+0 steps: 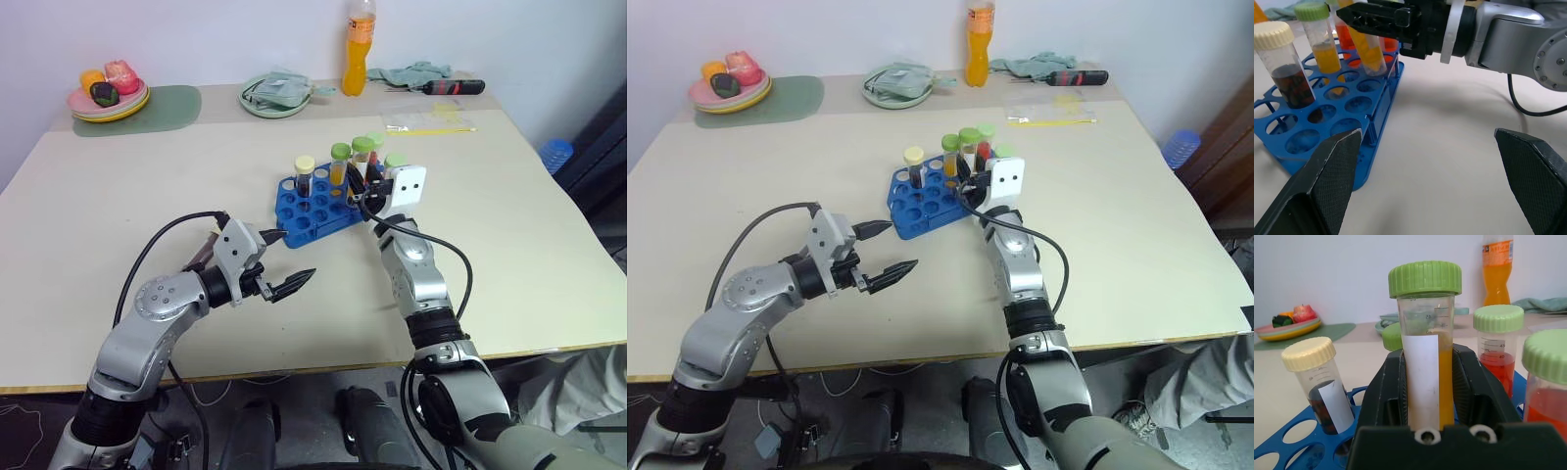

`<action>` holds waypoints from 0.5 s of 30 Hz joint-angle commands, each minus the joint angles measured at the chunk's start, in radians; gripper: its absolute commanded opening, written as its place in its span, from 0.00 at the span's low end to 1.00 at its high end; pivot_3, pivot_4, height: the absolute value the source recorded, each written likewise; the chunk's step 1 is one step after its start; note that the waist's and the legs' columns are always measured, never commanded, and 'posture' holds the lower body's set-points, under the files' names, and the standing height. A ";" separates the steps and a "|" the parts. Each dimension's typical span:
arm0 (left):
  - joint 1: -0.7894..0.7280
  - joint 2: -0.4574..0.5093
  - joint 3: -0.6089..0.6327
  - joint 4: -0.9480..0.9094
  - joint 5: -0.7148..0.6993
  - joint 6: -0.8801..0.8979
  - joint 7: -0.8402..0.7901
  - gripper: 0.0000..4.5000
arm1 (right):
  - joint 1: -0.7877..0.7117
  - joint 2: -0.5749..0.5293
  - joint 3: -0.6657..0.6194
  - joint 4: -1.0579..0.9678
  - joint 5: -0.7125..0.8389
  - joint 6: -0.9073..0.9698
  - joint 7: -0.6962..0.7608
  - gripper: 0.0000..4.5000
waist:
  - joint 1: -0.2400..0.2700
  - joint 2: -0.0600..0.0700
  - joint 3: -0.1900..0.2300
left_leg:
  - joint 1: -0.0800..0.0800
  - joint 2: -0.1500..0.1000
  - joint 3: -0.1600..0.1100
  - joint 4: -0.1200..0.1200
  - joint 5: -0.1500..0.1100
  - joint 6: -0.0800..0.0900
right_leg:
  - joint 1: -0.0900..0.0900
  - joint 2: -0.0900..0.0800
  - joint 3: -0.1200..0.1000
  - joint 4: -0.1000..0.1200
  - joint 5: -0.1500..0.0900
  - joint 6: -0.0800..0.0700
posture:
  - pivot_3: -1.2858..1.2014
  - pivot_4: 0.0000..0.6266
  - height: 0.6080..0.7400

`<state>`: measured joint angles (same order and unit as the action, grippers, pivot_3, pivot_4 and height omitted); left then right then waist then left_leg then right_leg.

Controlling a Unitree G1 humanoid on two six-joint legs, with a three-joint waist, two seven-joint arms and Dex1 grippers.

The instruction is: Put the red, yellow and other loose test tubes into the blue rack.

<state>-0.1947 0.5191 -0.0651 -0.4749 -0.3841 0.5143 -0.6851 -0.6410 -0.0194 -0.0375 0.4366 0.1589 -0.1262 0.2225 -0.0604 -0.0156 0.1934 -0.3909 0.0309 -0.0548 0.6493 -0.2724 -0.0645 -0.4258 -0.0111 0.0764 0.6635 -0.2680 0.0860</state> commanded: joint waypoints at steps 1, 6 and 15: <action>0.006 0.001 0.007 -0.047 -0.016 -0.004 0.002 1.00 | 0.018 0.017 0.001 0.002 0.004 -0.077 0.022 0.17 | -0.003 0.000 0.000 | 0.000 0.000 0.000 0.000 0.000 0.000 | 0.000 0.000 0.000 0.000 0.000 0.000 | 0.52 0.24 1.00; 0.008 0.002 0.011 -0.050 -0.018 0.003 0.003 1.00 | 0.026 0.035 0.003 0.032 0.008 -0.126 0.039 0.40 | -0.008 0.000 0.000 | 0.000 0.000 0.000 0.000 0.000 0.000 | 0.000 0.000 0.000 0.000 0.000 0.000 | 0.52 0.24 1.00; 0.014 0.006 0.018 -0.064 -0.027 0.016 0.011 1.00 | 0.010 0.032 0.004 0.050 -0.018 -0.162 0.029 0.99 | -0.008 0.000 0.000 | 0.000 0.000 0.000 0.000 0.000 0.000 | 0.000 0.000 0.000 0.000 0.000 0.000 | 0.52 0.24 1.00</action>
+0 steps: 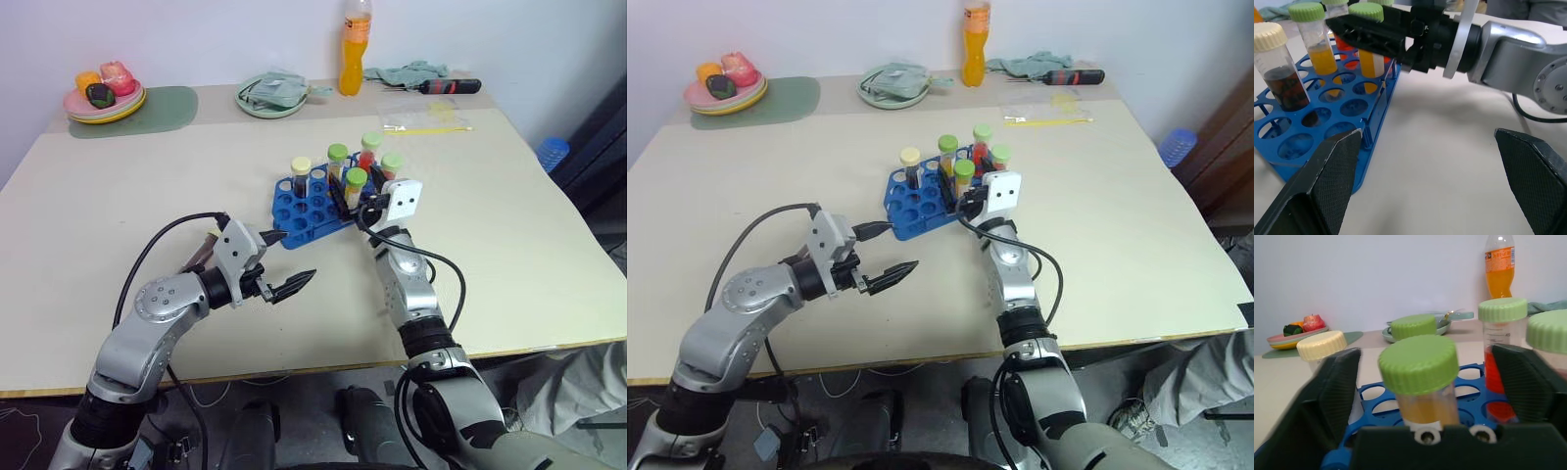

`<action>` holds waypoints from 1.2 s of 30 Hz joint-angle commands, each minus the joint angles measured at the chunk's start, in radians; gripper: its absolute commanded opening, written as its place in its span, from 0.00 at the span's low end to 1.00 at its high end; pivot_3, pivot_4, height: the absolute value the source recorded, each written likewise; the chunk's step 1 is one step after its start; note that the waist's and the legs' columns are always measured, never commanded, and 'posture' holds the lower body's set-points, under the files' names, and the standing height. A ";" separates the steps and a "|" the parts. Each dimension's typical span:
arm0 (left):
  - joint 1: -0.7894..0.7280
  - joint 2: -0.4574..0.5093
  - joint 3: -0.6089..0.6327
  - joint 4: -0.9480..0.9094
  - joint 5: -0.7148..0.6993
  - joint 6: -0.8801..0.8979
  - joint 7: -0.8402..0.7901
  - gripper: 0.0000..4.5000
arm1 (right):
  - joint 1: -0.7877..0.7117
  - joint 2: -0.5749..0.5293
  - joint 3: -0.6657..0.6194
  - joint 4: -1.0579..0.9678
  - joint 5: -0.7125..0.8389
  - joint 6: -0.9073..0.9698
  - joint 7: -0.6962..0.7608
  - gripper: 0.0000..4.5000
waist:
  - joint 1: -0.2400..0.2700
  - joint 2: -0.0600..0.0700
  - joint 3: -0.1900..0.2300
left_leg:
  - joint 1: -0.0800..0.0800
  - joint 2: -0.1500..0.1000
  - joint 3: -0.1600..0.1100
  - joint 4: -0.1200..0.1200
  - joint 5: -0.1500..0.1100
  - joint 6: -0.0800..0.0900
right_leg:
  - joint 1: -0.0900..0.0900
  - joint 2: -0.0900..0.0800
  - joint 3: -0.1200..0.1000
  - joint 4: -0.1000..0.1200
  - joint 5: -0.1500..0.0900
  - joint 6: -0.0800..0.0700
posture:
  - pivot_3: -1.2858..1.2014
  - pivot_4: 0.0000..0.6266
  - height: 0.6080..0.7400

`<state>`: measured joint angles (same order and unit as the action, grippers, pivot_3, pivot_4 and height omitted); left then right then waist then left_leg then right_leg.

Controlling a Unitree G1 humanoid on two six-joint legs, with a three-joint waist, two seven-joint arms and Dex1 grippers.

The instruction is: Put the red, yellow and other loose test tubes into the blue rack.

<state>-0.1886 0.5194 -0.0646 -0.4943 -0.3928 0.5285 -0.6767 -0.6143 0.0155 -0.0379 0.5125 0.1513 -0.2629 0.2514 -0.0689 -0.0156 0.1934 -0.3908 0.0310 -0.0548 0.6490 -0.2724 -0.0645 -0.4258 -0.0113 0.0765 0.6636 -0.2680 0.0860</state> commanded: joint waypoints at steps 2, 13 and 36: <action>0.011 0.010 0.032 -0.053 -0.026 0.011 0.008 1.00 | -0.010 -0.014 0.012 -0.065 -0.014 -0.013 0.012 0.99 | 0.000 0.000 0.000 | 0.000 0.000 0.000 0.000 0.000 0.000 | 0.000 0.000 0.000 0.000 0.000 0.000 | 0.52 0.24 1.00; -0.169 0.182 0.341 -0.004 -0.237 0.457 0.207 1.00 | 0.079 -0.230 0.035 -0.556 0.073 0.246 0.193 0.99 | 0.003 0.000 0.000 | 0.000 0.000 -0.001 0.001 0.000 0.000 | 0.000 0.000 -0.001 0.000 0.000 0.000 | 0.52 0.24 1.00; -0.675 0.343 -0.256 0.579 -0.037 0.943 0.140 0.82 | 0.275 -0.619 0.205 -1.019 0.258 0.638 0.619 1.00 | 0.021 -0.002 0.001 | -0.001 -0.001 -0.002 0.001 0.000 0.000 | 0.001 0.000 -0.002 0.000 -0.001 0.000 | 0.52 0.24 1.00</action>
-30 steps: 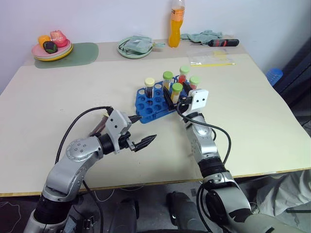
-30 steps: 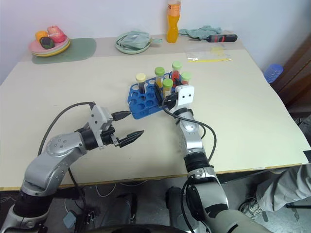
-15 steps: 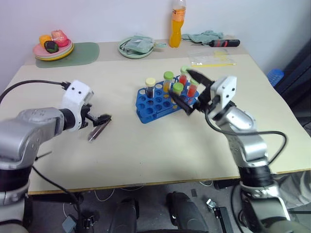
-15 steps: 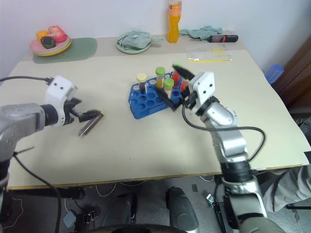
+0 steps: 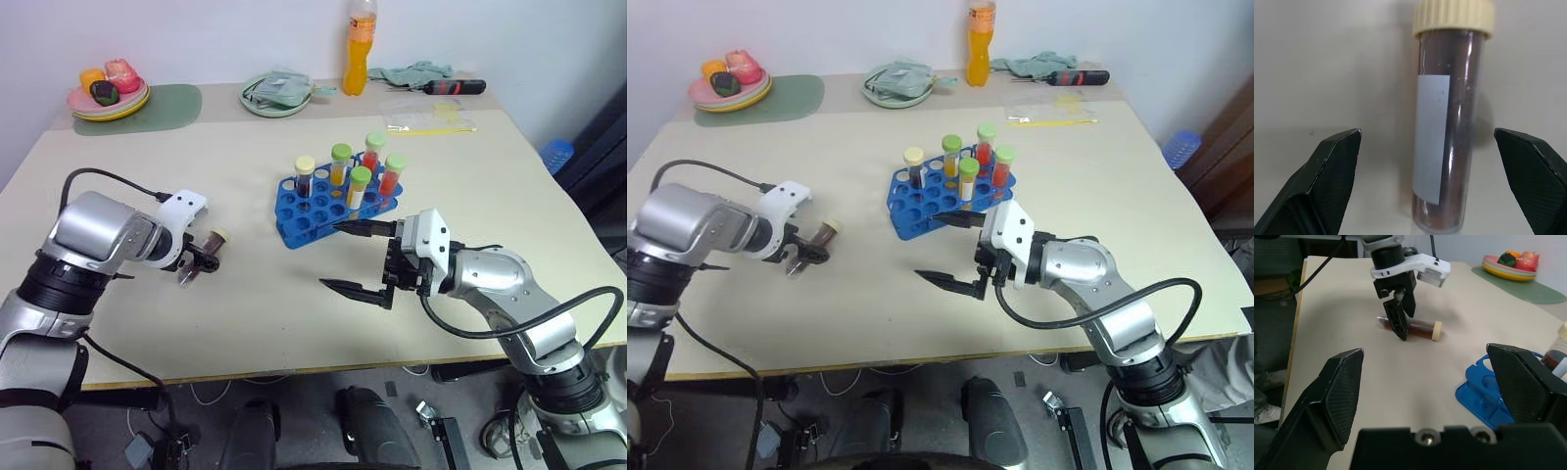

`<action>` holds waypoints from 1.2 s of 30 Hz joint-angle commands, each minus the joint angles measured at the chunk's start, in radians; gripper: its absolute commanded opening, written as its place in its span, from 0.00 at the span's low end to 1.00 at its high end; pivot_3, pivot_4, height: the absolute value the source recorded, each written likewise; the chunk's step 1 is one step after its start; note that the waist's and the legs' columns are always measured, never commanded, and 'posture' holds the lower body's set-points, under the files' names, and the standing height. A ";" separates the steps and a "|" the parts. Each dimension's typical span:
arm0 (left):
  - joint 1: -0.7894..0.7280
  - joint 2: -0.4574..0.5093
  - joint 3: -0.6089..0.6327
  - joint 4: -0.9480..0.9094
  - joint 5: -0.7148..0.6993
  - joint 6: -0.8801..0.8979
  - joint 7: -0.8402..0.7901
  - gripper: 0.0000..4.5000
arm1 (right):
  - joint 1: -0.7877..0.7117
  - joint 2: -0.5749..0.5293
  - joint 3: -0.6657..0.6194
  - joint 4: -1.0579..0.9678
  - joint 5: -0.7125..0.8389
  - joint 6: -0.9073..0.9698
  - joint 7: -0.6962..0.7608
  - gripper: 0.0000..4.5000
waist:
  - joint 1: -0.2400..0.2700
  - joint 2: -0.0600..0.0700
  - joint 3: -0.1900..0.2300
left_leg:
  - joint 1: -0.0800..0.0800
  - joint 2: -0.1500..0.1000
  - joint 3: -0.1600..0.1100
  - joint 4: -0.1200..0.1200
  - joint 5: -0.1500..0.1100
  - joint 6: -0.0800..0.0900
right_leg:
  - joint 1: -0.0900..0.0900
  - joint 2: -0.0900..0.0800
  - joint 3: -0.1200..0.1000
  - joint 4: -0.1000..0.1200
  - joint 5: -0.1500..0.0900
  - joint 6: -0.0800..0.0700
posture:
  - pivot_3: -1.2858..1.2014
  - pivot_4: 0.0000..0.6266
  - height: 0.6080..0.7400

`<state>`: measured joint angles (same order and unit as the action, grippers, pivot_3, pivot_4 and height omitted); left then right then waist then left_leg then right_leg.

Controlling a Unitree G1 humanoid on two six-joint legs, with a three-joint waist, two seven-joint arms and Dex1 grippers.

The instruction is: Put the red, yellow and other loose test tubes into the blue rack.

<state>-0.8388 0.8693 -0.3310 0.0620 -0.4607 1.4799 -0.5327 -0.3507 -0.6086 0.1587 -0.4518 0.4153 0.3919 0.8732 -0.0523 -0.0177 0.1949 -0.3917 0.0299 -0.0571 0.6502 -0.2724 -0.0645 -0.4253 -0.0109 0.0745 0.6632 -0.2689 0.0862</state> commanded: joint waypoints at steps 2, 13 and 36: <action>-0.024 -0.018 0.017 0.039 0.044 -0.008 0.001 0.60 | 0.018 0.011 0.020 -0.059 -0.015 -0.020 -0.005 1.00 | 0.007 0.000 0.000 | 0.000 0.000 0.000 0.000 0.000 0.000 | 0.000 0.000 0.000 0.000 0.000 0.000 | 0.52 0.24 1.00; 0.195 -0.093 0.380 -0.289 0.084 -0.604 0.046 0.18 | 0.050 0.060 -0.013 -0.001 -0.018 0.005 -0.060 1.00 | 0.014 -0.002 0.001 | -0.001 0.001 0.000 0.001 0.001 -0.002 | -0.001 -0.001 -0.001 0.000 0.000 0.000 | 0.52 0.24 1.00; 0.250 -0.795 0.015 0.021 0.561 -1.410 0.389 0.18 | 0.141 0.134 -0.085 0.104 -0.090 -0.024 -0.226 1.00 | 0.037 -0.002 -0.001 | 0.001 -0.002 0.001 0.004 0.001 -0.002 | 0.004 -0.002 0.001 -0.001 0.002 0.002 | 0.52 0.24 1.00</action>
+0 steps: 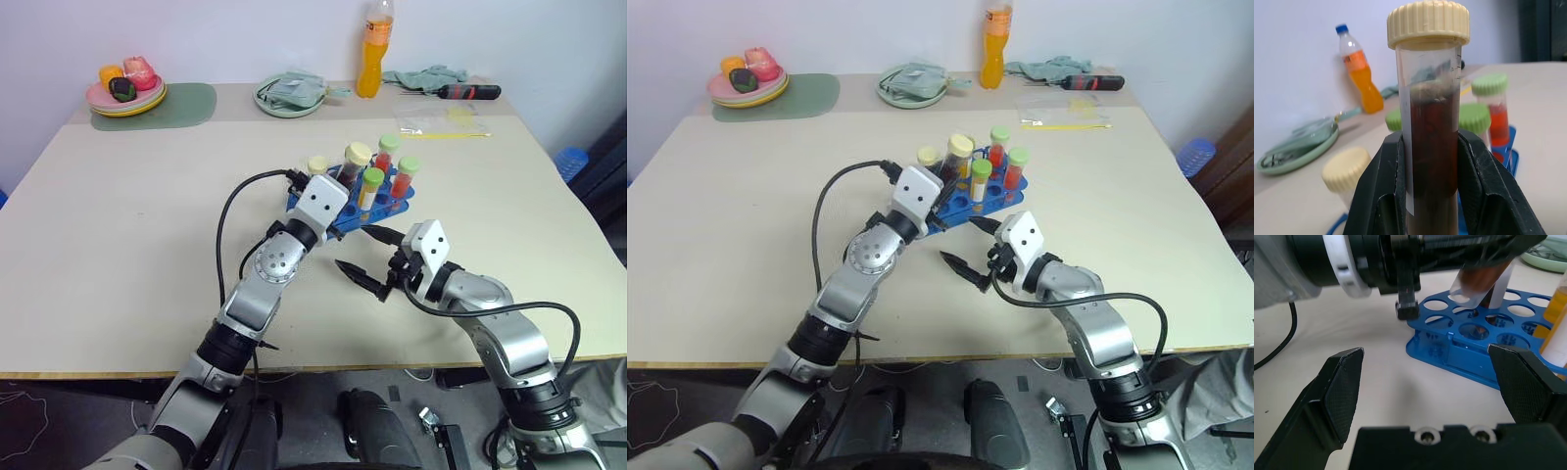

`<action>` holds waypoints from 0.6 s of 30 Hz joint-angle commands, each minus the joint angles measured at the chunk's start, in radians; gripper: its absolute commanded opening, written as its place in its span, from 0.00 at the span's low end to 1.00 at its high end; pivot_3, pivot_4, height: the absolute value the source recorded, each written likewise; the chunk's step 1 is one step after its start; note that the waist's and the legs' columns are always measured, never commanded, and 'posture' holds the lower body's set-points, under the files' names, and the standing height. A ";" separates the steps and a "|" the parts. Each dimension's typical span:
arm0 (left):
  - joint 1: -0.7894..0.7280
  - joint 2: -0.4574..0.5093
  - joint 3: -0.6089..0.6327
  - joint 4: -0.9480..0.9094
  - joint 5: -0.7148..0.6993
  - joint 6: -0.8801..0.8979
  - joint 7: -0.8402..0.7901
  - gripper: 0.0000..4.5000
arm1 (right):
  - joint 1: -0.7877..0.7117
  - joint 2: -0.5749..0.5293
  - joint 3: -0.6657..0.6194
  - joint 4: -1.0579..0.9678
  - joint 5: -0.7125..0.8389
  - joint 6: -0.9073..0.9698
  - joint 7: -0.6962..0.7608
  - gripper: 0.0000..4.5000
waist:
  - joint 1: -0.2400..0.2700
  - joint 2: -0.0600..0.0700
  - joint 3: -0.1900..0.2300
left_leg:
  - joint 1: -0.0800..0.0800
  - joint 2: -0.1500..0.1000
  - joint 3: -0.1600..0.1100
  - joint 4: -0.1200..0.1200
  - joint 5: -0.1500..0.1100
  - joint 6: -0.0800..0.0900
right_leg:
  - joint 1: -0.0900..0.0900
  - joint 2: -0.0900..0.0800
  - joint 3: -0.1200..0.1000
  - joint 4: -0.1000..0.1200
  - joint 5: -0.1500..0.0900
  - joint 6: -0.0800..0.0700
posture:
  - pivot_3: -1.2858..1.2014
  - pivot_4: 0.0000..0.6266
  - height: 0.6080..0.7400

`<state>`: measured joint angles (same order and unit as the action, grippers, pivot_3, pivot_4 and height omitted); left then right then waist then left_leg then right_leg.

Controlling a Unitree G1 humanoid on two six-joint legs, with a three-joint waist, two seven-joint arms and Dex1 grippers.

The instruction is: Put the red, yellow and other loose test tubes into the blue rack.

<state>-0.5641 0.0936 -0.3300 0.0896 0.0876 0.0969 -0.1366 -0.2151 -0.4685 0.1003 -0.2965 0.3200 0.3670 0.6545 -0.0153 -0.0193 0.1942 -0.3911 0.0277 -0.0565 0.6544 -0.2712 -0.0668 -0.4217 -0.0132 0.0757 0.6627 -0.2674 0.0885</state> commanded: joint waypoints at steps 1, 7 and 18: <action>-0.025 -0.022 0.014 0.001 0.011 -0.029 -0.014 0.18 | 0.008 -0.008 -0.028 -0.053 0.005 0.002 -0.008 1.00 | 0.001 0.000 0.000 | 0.000 0.000 0.000 0.000 0.000 0.000 | 0.000 0.000 0.000 0.000 0.000 0.000 | 0.52 0.24 1.00; -0.031 -0.046 0.023 0.079 0.017 -0.075 -0.029 0.18 | 0.012 -0.012 -0.035 -0.066 0.006 0.011 -0.008 1.00 | 0.000 0.000 0.000 | 0.000 0.000 0.000 0.000 0.000 0.000 | 0.000 0.000 0.000 0.000 0.000 0.000 | 0.52 0.24 1.00; -0.050 -0.081 0.059 0.229 0.018 -0.171 -0.027 0.18 | 0.017 -0.014 -0.025 -0.077 -0.005 0.017 -0.012 1.00 | 0.001 0.000 0.000 | 0.000 0.000 0.000 0.000 0.000 0.000 | 0.000 0.000 0.000 0.000 0.000 0.000 | 0.52 0.24 1.00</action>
<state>-0.6036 0.0193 -0.2827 0.3139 0.0998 -0.0477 -0.1671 -0.1994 -0.4786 0.0885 -0.3206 0.3165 0.3877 0.6470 -0.0140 -0.0193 0.1942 -0.3910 0.0275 -0.0567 0.6544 -0.2712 -0.0667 -0.4214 -0.0132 0.0755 0.6626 -0.2674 0.0886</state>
